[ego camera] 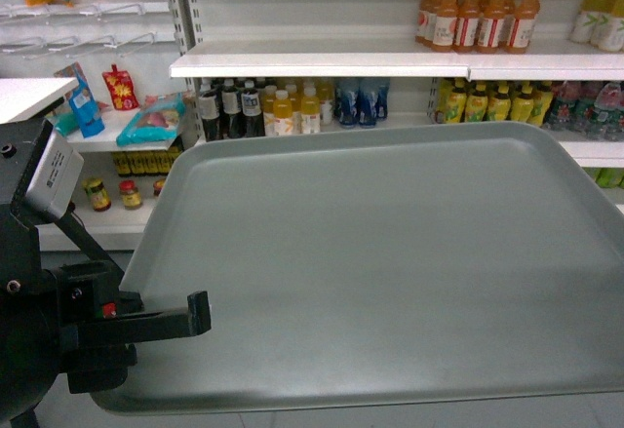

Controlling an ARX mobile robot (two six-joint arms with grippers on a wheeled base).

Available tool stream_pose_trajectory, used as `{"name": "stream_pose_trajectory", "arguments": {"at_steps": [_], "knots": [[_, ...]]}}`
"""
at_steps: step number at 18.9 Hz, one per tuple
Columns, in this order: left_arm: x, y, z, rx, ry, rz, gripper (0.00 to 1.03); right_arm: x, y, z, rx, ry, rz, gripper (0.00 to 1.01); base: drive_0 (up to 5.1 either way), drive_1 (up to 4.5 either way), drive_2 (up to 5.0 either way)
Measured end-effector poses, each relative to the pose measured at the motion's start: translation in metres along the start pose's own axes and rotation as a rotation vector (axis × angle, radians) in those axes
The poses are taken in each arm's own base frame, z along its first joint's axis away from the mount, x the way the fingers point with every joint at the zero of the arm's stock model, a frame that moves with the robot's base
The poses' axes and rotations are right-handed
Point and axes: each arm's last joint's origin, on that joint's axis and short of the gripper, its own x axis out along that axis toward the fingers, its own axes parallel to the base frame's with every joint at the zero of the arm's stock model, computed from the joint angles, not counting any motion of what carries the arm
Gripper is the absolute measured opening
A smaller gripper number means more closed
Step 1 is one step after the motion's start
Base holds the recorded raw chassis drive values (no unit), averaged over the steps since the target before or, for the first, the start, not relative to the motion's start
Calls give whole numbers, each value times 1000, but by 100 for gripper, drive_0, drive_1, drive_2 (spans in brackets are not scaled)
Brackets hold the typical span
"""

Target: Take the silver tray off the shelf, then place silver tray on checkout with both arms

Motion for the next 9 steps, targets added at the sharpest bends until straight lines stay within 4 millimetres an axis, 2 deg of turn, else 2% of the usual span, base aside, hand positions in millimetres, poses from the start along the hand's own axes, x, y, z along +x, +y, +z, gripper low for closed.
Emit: {"name": "stream_pose_trajectory", "arguments": {"at_steps": [9], "knots": [[0, 0, 0, 0, 1, 0, 3, 0, 0, 0, 0, 1, -1, 3, 11, -392, 414]]}}
